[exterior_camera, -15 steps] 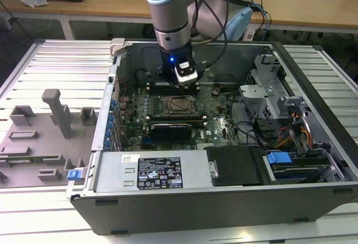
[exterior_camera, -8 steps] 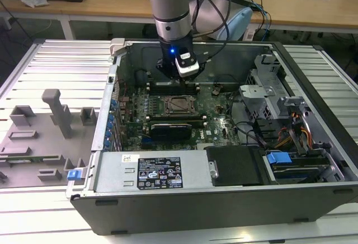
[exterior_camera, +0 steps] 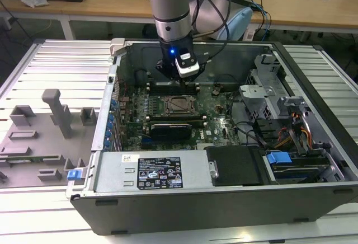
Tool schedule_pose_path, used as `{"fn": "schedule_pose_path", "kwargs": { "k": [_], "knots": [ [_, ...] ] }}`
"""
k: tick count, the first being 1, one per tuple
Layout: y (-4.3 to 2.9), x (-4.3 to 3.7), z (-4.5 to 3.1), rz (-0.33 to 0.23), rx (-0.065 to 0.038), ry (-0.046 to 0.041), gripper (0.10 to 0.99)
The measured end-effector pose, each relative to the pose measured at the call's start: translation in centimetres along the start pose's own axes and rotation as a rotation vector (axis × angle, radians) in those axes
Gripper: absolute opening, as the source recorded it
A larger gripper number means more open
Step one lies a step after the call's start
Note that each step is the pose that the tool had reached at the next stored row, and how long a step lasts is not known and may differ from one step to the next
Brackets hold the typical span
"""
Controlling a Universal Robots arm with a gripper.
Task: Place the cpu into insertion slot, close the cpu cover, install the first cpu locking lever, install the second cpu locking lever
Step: 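Install the first cpu locking lever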
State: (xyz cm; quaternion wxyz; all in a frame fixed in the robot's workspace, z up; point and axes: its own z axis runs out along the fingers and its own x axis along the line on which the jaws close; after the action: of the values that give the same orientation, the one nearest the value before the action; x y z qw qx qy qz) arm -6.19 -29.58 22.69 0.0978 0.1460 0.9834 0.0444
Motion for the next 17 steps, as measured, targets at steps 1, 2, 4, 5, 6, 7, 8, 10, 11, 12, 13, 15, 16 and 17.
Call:
{"fn": "schedule_pose_path", "kwargs": {
  "k": [1,2,4,5,6,7,8,10,11,12,13,15,16,17],
  "knots": [
    [-0.32,-0.06,-0.02,0.0,0.0,0.0,0.106],
    [-0.59,-0.12,-0.03,0.0,0.0,0.0,0.106],
    [-1.0,-0.21,-0.06,0.0,0.0,0.0002,0.106],
    [-1.44,-0.3,-0.08,0.0,0.0,0.0005,0.106],
    [-1.91,-0.39,-0.11,0.0,0.0,0.0009,0.106],
    [-2.24,-0.46,-0.11,0.0,0.002,0.0026,0.106],
    [-2.39,-0.5,-0.09,0.0,0.004,0.0074,0.106],
    [-2.7,-0.59,-0.04,0.001,0.014,0.0341,0.106],
    [-2.86,-0.63,-0.01,0.003,0.023,0.0587,0.106],
    [-2.88,-0.63,-0.02,0.003,0.025,0.0599,0.106],
    [-2.88,-0.63,-0.02,0.003,0.025,0.0599,0.106],
    [-2.88,-0.63,-0.01,-0.003,0.062,0.0605,0.106],
    [-2.88,-0.63,-0.01,-0.006,0.085,0.062,0.106],
    [-2.89,-0.65,-0.01,-0.007,0.089,0.0625,0.106]
  ]
}}
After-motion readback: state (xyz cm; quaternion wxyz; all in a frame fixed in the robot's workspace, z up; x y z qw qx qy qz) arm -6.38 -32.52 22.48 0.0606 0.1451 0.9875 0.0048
